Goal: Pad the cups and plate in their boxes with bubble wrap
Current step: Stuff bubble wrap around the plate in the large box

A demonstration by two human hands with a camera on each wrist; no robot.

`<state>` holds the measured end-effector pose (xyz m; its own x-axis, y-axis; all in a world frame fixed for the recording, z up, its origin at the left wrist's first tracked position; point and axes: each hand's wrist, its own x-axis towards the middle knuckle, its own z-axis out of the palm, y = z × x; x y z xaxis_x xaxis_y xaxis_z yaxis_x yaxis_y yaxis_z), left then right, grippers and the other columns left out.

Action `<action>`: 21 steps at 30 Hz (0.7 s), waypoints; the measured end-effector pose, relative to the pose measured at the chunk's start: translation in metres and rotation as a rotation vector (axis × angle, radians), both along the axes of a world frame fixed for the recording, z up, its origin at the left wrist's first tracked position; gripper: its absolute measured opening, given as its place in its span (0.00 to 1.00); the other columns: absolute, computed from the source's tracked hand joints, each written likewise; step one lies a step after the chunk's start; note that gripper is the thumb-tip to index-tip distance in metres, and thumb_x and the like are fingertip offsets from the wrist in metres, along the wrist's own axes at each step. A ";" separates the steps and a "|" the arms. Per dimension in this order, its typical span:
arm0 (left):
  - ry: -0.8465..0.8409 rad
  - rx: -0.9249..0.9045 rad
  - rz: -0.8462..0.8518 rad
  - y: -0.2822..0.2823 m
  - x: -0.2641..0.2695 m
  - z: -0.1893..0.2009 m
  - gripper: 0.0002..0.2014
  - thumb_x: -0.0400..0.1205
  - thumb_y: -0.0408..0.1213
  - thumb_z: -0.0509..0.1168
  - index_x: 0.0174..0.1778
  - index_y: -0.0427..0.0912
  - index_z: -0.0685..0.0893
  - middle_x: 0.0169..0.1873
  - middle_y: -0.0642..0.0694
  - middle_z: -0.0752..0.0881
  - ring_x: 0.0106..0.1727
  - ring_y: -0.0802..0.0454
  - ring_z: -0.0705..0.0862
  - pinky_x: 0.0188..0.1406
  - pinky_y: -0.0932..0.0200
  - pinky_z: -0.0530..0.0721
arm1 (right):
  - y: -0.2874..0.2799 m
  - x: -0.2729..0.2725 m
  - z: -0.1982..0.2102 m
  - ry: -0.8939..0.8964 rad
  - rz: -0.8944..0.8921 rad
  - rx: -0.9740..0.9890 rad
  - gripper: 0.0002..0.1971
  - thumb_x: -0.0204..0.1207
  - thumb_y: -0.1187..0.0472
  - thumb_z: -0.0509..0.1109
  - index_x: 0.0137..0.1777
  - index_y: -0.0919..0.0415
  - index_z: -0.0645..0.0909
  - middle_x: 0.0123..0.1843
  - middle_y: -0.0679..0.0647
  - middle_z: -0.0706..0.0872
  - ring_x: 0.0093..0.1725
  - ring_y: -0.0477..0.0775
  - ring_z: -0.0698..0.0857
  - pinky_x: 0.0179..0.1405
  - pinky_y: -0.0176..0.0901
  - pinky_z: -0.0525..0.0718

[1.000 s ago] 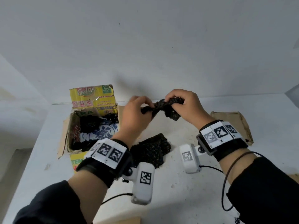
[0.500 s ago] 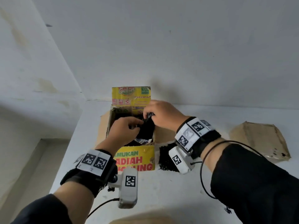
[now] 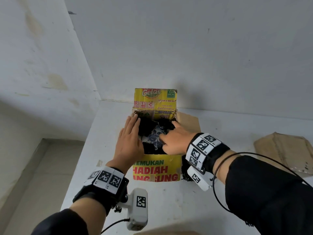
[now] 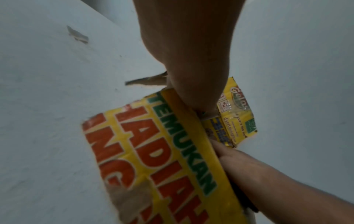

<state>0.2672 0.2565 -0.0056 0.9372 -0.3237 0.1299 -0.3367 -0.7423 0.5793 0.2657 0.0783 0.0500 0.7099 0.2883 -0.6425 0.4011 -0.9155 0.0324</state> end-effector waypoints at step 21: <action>-0.052 -0.189 0.000 0.001 0.000 -0.014 0.31 0.78 0.23 0.54 0.80 0.37 0.62 0.82 0.47 0.58 0.81 0.56 0.47 0.74 0.61 0.61 | 0.022 0.008 0.008 0.043 -0.066 -0.054 0.08 0.76 0.60 0.67 0.45 0.63 0.86 0.45 0.62 0.83 0.42 0.59 0.79 0.45 0.48 0.74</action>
